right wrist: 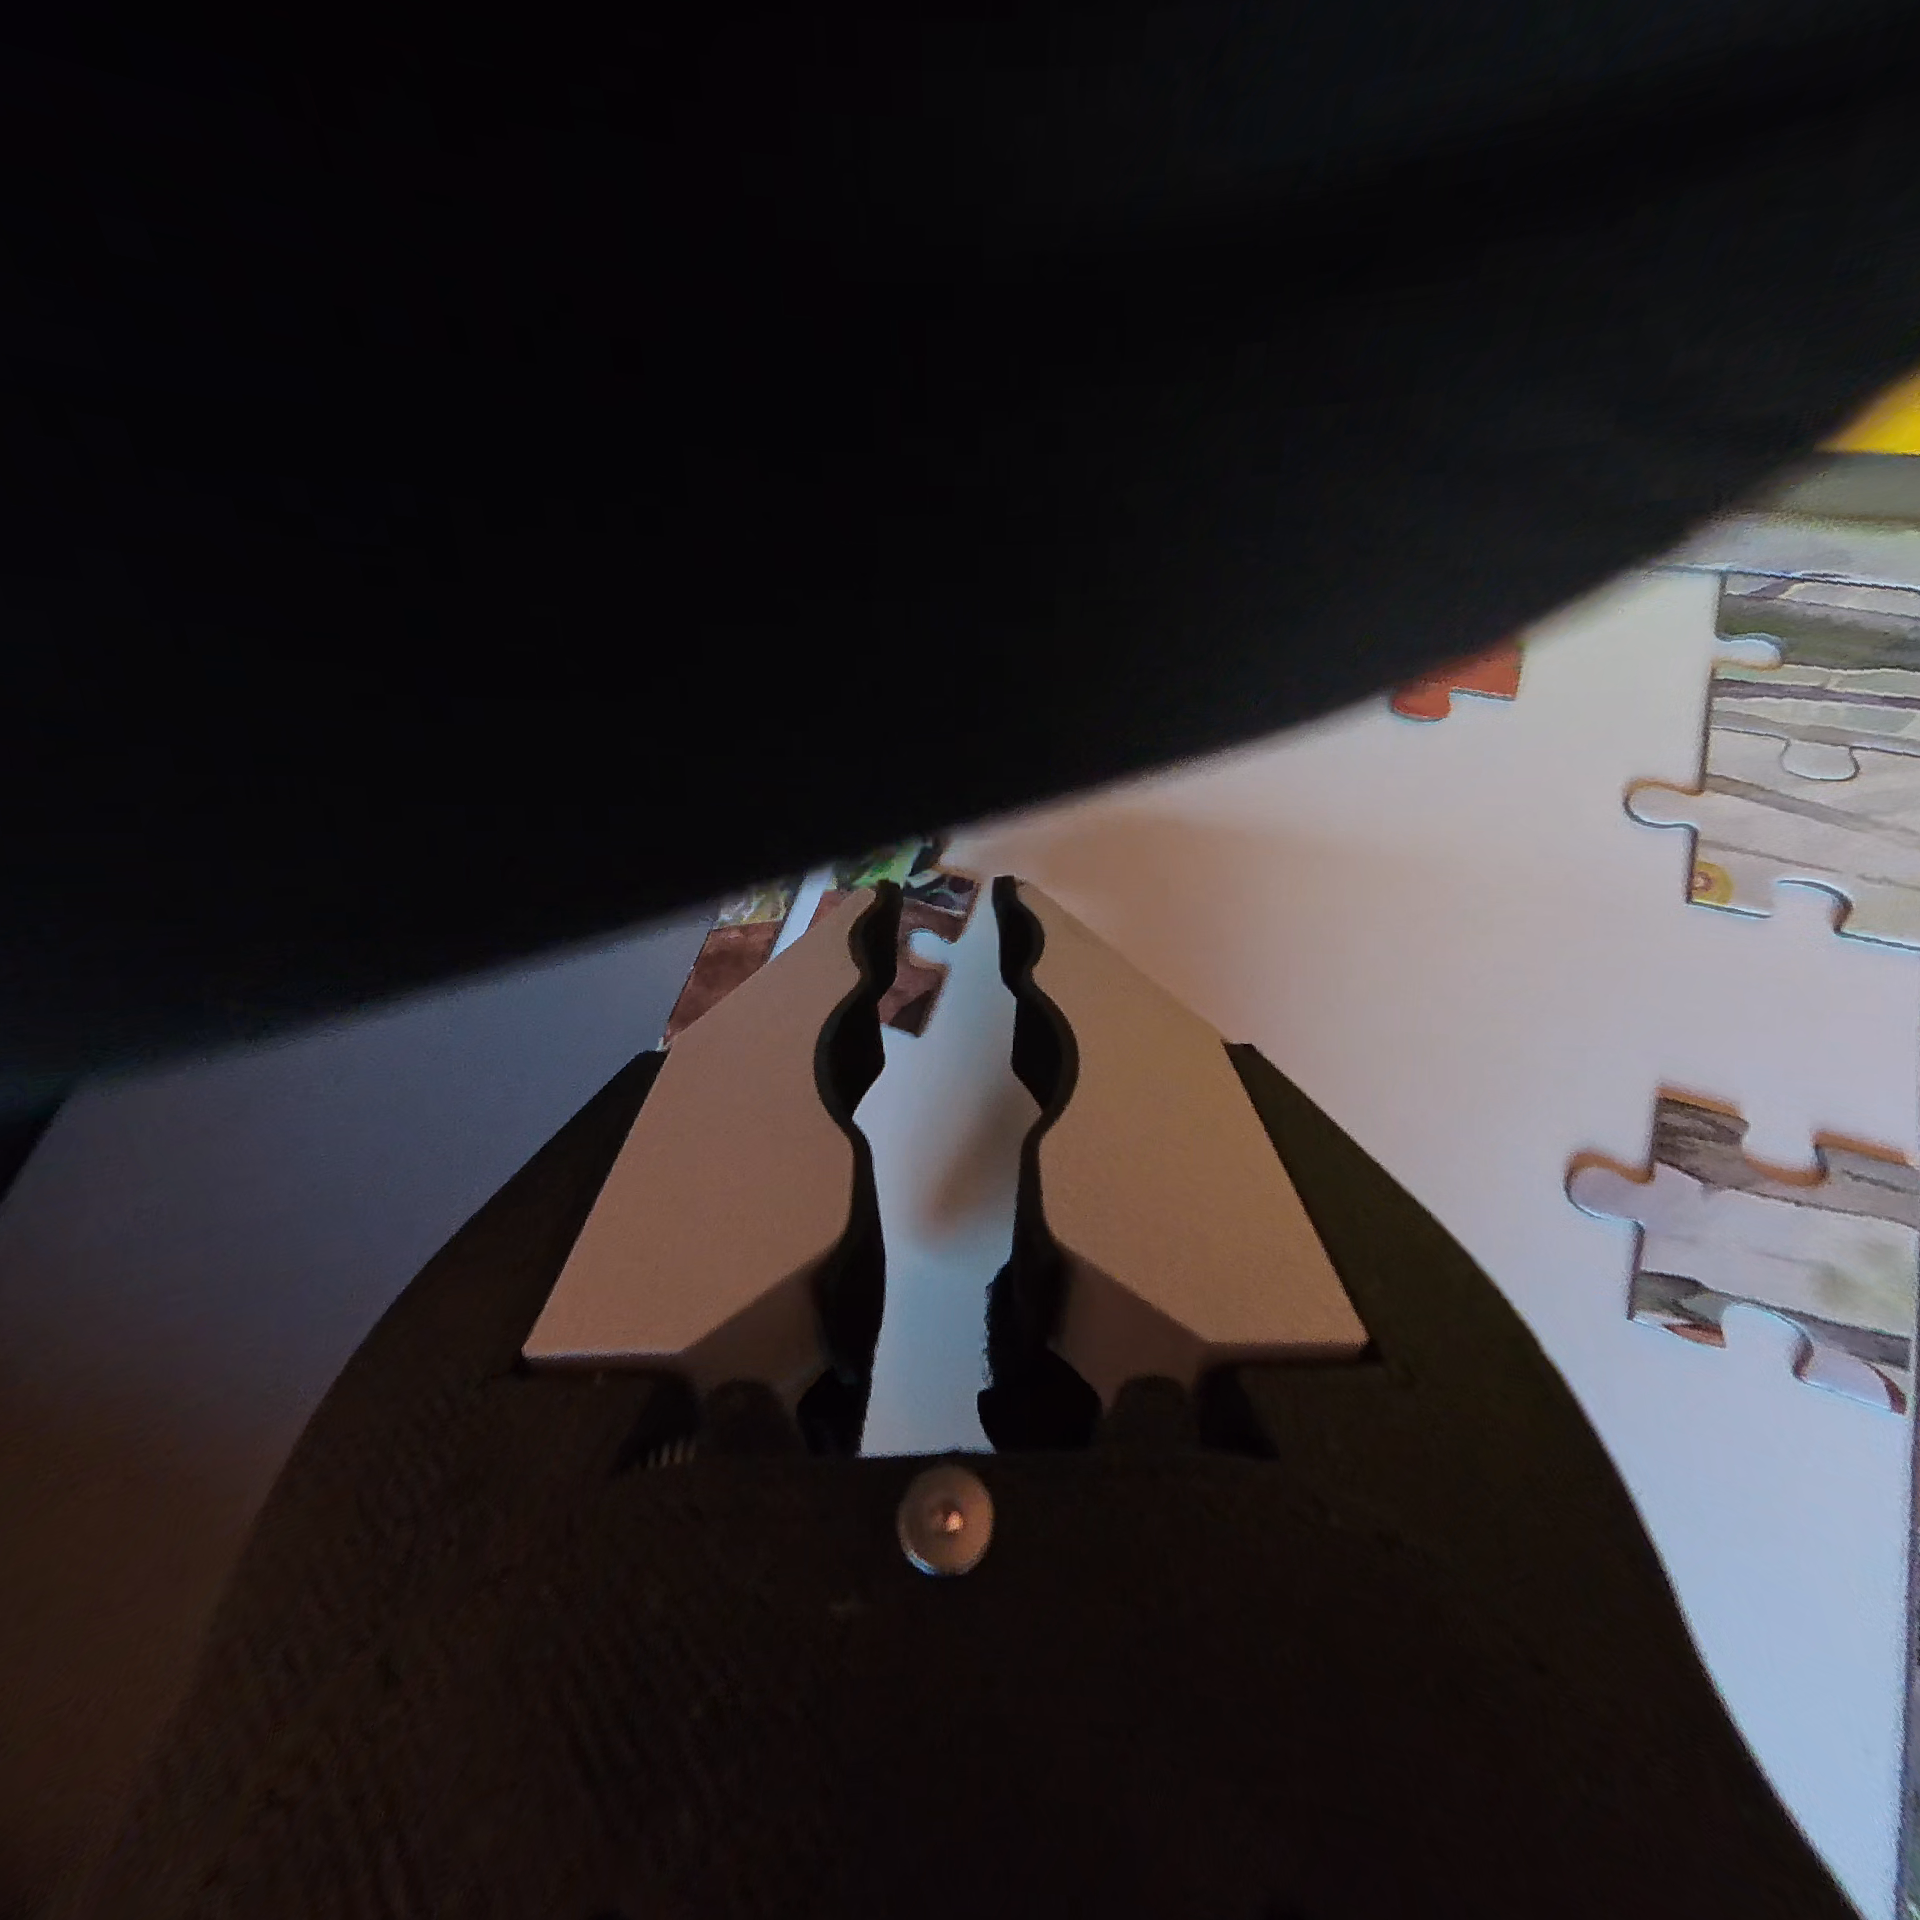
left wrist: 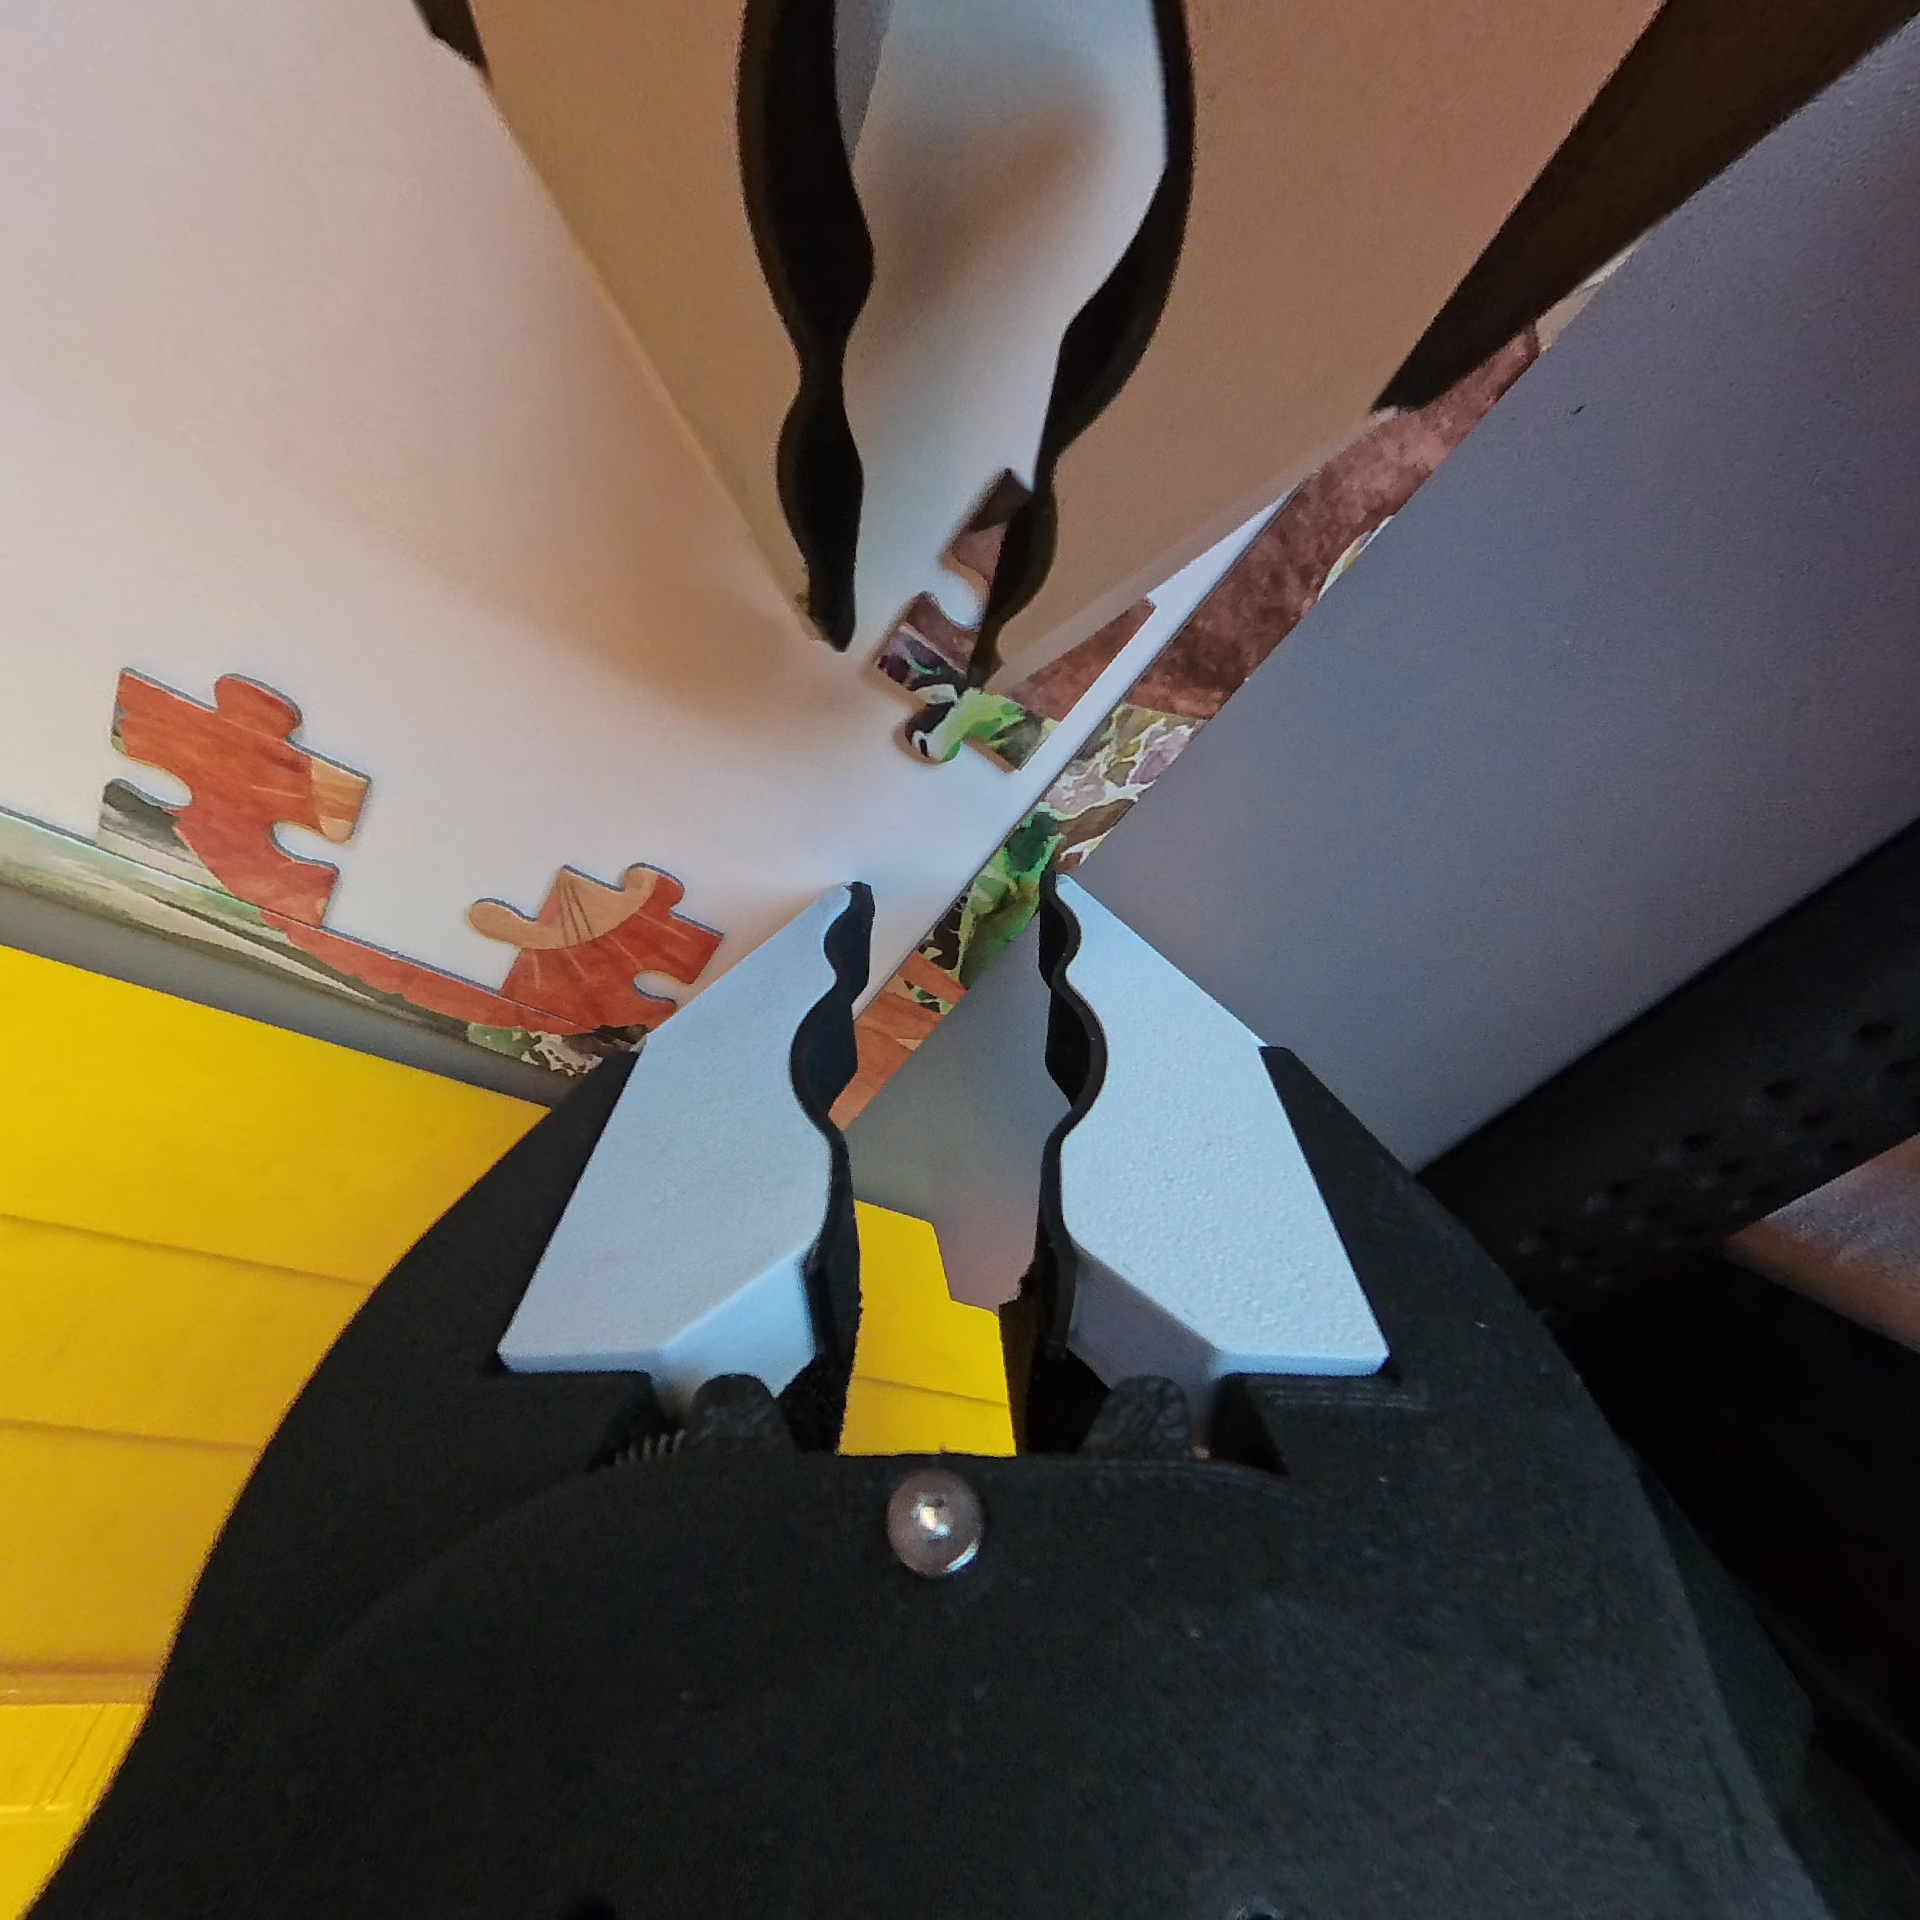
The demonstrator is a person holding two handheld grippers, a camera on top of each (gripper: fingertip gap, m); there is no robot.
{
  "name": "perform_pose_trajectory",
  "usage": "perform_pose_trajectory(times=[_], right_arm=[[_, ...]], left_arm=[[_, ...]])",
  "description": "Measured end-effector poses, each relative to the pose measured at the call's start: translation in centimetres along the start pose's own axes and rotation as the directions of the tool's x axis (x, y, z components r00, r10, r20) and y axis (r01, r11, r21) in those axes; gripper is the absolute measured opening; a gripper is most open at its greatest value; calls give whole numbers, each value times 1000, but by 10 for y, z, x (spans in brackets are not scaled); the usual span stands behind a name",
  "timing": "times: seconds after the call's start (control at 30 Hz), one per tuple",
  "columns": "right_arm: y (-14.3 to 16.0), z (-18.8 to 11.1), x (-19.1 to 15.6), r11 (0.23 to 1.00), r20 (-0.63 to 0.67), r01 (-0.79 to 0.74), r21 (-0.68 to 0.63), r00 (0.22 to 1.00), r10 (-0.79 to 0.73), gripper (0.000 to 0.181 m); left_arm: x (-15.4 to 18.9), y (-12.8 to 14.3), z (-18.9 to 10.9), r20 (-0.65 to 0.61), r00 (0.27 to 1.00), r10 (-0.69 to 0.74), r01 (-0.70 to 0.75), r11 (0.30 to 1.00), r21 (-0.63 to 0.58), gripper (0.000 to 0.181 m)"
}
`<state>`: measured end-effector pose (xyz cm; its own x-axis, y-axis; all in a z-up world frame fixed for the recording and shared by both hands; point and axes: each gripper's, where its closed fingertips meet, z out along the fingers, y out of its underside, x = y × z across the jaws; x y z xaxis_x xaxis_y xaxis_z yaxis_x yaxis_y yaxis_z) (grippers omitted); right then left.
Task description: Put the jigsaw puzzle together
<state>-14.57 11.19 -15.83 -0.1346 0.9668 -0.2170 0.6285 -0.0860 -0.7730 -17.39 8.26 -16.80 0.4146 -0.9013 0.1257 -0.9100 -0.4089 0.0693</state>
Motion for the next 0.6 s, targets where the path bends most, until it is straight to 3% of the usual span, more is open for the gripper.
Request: perform_pose_trajectory(times=[0.6], right_arm=[[7,-2,-2,997,27,-60,-43,998,61,24]], left_arm=[[1,1,-1,-38,999,-35,36,999,17,33]])
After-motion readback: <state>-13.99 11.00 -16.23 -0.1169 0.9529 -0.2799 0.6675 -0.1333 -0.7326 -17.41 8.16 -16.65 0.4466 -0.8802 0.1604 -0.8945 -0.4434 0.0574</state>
